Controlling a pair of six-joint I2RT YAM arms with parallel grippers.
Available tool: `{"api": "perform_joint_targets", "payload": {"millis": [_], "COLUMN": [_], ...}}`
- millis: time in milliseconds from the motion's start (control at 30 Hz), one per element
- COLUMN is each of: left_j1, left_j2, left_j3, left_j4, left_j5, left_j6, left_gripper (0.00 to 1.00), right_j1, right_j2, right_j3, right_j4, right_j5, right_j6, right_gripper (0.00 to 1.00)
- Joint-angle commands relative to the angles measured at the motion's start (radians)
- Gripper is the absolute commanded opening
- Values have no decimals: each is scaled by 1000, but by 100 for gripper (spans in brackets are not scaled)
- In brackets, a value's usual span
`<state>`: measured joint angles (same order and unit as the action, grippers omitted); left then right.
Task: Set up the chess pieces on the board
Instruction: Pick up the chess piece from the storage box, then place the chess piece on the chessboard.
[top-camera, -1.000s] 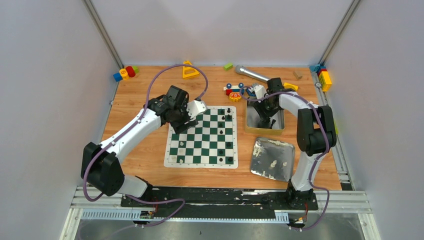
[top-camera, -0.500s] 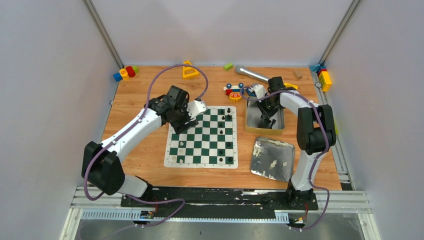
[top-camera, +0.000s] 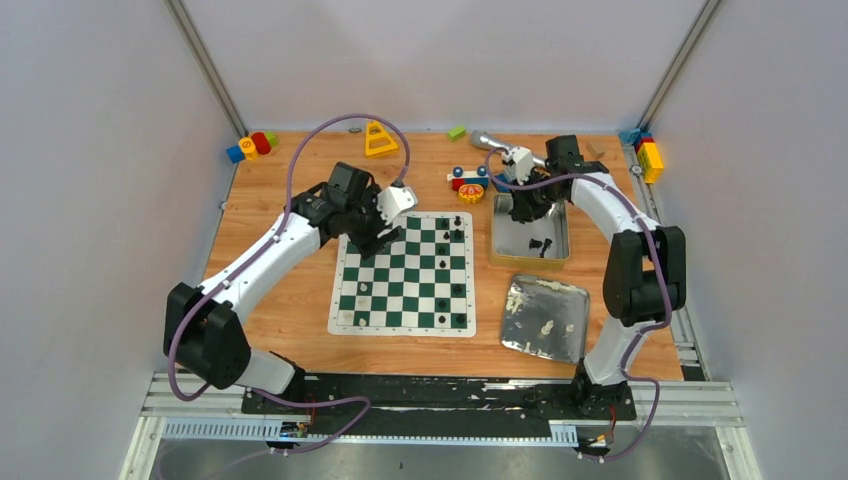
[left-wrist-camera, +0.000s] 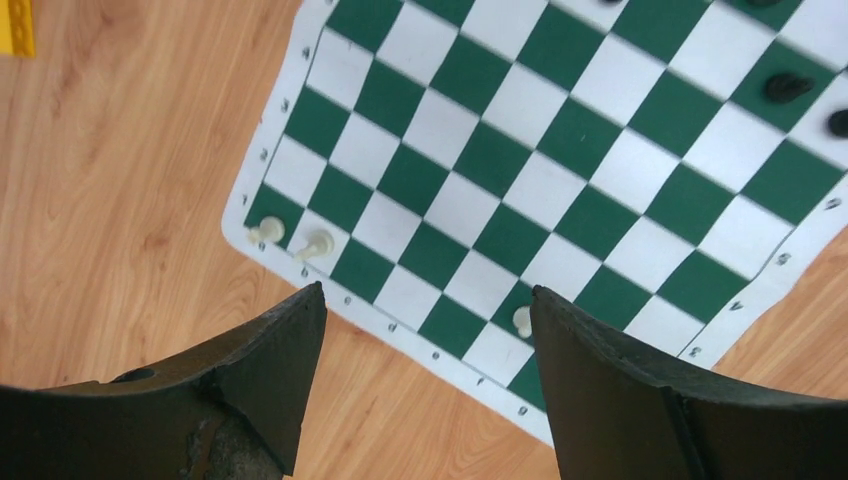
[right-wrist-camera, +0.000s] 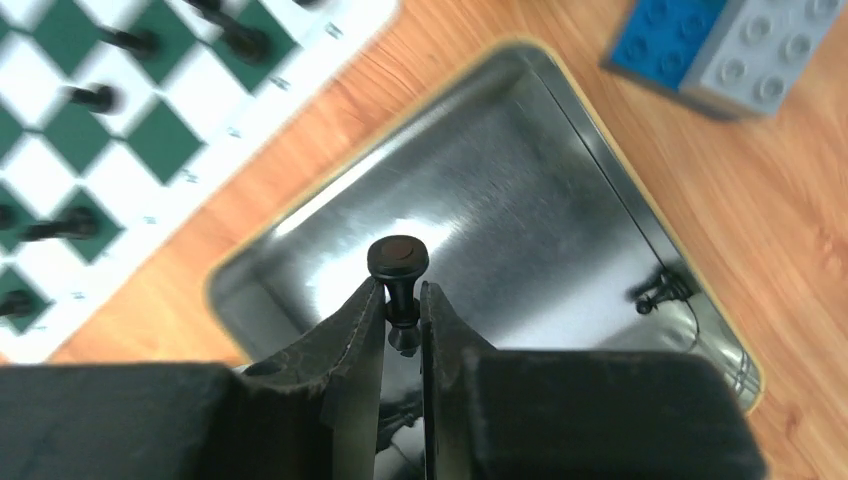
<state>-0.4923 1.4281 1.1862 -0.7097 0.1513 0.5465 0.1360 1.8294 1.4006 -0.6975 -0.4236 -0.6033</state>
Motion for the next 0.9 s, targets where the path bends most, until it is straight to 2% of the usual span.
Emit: {"api": "perform_joint_targets", "payload": {"millis": [0,167,333,500,667,867], "left_j1": [6,6,-14,-83,-128,-159], "left_j2": [-41,-64,-41,-4,25,48], "left_j3": [72,65,78,100,100,121], "left_j4": [123,228,294,226,212,146], "left_j5": [237,567,759,786,771,757], "left_j6": [-39,49,160,353,450,530], "left_gripper": [82,82,82,82,79,71], "right_j1": [3,41,105,174,219,238], "right_j2": [-101,-139,-161,-147,-127,-108], "right_j3": [80,96,70,65,65,65], "right_j4": [-65,-131,-163,-199,-240,-263], "right_j5": [-300,-560,-728,-804,-824,-844], "right_j6": [40,61,73,72,43,30], "right_gripper": [8,8,9,9,9,9]}}
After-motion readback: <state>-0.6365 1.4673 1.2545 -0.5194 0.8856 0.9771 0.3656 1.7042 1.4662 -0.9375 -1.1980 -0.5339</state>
